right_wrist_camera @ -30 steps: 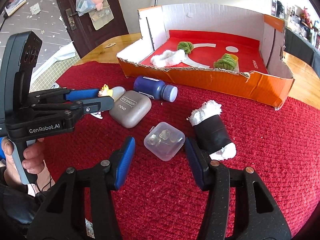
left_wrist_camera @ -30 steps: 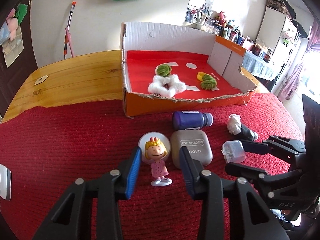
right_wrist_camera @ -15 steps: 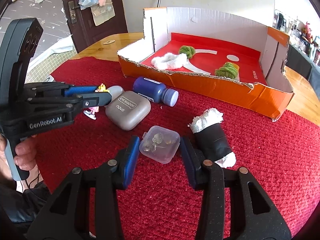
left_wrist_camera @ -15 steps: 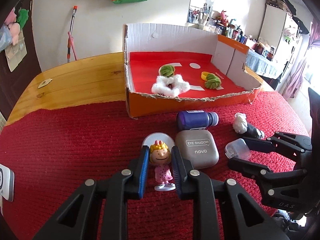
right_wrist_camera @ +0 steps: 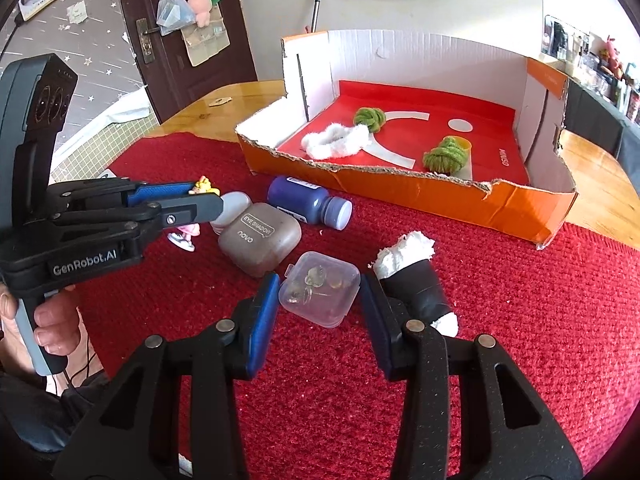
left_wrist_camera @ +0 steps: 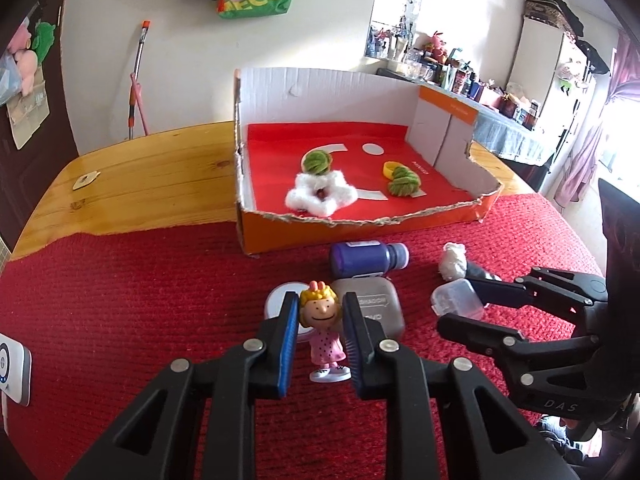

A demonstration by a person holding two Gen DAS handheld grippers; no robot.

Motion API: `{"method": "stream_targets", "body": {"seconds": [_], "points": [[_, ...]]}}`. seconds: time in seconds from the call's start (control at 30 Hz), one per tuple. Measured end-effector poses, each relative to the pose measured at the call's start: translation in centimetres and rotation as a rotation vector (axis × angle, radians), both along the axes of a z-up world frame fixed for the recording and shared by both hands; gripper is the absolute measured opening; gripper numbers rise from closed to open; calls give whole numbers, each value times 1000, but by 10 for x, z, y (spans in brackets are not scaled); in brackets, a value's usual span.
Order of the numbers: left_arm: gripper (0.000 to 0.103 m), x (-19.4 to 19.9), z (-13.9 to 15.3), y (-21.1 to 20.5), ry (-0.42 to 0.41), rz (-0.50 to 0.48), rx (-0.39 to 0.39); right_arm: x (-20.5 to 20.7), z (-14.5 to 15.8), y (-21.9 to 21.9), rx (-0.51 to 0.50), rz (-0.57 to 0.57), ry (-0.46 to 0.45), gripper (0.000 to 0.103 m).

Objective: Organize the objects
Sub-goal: 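Grasp the pink-dress figurine with the left gripper while the right grasps the clear plastic box, then carry the figurine and clear plastic box with both grippers into the box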

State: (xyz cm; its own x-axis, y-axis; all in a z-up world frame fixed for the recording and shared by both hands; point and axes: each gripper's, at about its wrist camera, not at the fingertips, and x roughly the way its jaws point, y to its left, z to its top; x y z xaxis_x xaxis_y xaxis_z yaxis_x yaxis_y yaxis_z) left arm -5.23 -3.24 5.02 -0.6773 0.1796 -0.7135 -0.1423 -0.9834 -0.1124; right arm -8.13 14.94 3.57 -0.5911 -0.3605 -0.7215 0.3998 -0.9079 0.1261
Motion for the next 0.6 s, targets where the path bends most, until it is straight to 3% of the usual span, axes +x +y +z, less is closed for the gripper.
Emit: {"method": "stream_targets", "body": {"seconds": [0.6], "points": [[23, -21, 35, 13, 50, -48, -5, -11, 38, 11, -42, 16, 38, 40]]}}
